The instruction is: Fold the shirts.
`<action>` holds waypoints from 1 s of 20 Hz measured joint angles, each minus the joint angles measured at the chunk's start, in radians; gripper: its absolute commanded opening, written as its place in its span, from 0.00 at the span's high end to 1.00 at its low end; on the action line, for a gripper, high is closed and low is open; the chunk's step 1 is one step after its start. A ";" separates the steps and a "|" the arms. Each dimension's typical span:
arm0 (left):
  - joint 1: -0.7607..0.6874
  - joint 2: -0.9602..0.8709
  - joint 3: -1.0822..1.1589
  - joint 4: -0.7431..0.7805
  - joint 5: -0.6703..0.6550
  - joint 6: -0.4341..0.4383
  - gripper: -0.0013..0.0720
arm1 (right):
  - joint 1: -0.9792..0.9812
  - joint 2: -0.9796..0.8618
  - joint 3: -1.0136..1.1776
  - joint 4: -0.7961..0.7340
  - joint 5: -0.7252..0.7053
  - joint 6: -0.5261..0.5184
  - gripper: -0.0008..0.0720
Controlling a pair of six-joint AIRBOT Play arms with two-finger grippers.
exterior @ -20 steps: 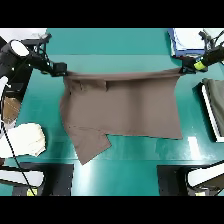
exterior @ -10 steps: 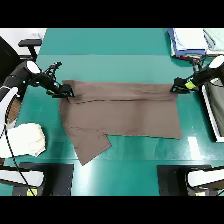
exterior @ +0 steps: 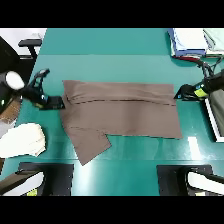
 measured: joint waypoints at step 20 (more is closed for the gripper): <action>-0.100 0.241 -0.520 -0.316 0.204 -0.014 0.94 | -0.046 0.278 -0.183 -0.001 -0.035 -0.002 0.38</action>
